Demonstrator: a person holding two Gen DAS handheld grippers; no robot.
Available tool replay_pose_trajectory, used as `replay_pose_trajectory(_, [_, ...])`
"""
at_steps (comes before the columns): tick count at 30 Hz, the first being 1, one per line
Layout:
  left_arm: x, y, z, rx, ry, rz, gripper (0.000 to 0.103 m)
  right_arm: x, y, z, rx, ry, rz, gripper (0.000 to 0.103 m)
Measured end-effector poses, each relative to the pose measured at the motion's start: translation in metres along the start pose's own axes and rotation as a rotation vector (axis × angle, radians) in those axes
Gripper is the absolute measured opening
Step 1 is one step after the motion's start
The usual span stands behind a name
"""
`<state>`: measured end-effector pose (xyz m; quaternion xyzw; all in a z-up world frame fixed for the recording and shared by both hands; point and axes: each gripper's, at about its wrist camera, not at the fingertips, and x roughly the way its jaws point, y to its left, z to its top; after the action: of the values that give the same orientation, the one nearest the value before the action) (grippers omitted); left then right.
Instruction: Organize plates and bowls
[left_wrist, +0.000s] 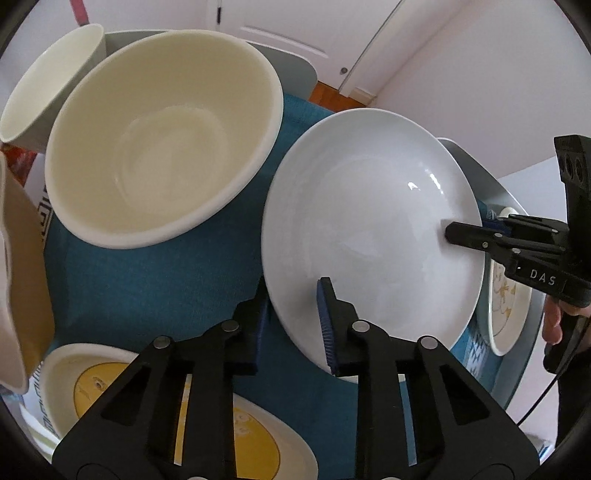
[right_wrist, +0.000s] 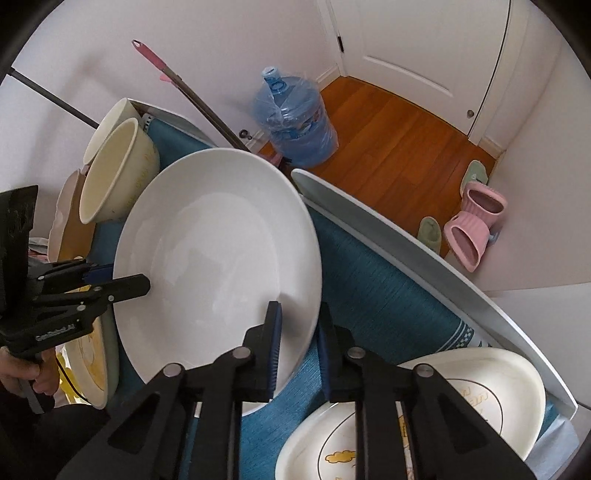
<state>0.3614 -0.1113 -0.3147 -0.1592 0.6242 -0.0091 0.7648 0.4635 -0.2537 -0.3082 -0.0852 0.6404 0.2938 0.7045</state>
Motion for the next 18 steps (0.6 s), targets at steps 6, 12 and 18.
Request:
replay_pose_trajectory(6, [-0.002,-0.002,-0.004,0.022,-0.029,0.036,0.021,0.003,-0.001,0.0,0.003,-0.01,-0.02,0.016])
replay_pose_trajectory(12, [-0.009,0.0,-0.007,0.043,-0.052,0.063,0.021,0.003,0.005,-0.01,-0.007,-0.017,-0.02,0.016])
replay_pose_trajectory(18, [-0.02,-0.002,-0.012,0.044,-0.075,0.065,0.021,-0.002,0.012,-0.02,-0.015,-0.056,-0.037,0.016])
